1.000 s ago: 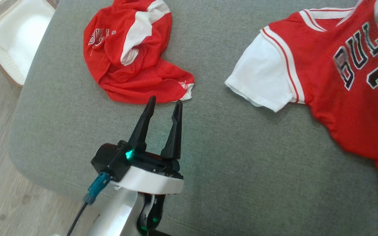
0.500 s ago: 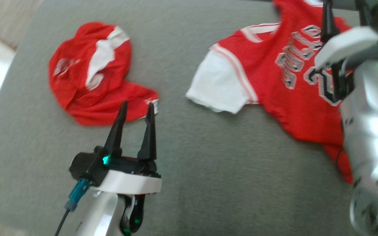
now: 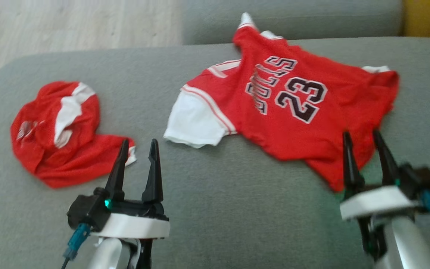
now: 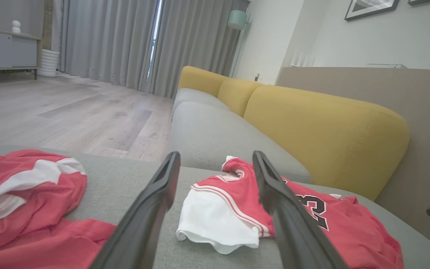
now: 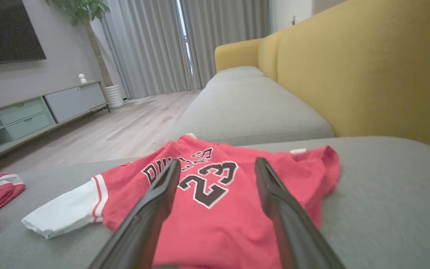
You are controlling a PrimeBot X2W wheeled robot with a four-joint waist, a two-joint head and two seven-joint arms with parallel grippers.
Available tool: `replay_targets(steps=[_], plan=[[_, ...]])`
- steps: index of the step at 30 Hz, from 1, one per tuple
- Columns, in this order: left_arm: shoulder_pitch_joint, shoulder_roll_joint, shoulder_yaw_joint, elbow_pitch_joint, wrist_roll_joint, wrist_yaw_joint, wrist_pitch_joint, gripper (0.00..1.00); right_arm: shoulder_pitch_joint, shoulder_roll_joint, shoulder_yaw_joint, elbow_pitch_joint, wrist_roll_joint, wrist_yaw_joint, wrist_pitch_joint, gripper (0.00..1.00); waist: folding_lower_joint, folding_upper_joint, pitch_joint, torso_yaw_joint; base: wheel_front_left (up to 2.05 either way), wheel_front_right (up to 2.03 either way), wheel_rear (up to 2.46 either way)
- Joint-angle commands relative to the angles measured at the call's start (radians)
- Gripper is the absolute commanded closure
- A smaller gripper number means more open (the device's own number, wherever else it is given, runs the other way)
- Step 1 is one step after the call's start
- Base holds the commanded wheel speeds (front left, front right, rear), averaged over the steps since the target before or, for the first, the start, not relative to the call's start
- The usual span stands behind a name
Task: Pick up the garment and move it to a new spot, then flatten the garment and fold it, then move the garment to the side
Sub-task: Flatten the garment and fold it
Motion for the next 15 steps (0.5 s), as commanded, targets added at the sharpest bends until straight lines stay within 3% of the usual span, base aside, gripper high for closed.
replay_targets(steps=[1, 6, 15], plan=[[-0.012, 0.003, 0.04, -0.031, 0.007, -0.005, -0.006, 0.0, -0.016, 0.007, 0.02, -0.046, 0.017, -0.001, -0.011, 0.0, 0.0004, -0.0001, -0.017, -0.028, 0.0, 0.0, 0.0], [0.008, 0.003, 0.048, -0.018, 0.013, -0.014, -0.006, 0.0, 0.09, 0.007, 0.012, -0.099, 0.024, -0.001, -0.011, 0.0, 0.0004, -0.0001, -0.015, -0.057, 0.0, 0.0, 0.0], [0.004, 0.003, 0.037, -0.013, 0.015, -0.025, -0.006, 0.0, 0.128, 0.007, 0.011, -0.111, 0.014, -0.001, -0.011, 0.0, 0.0004, -0.0001, 0.003, -0.074, 0.0, 0.0, 0.0]])
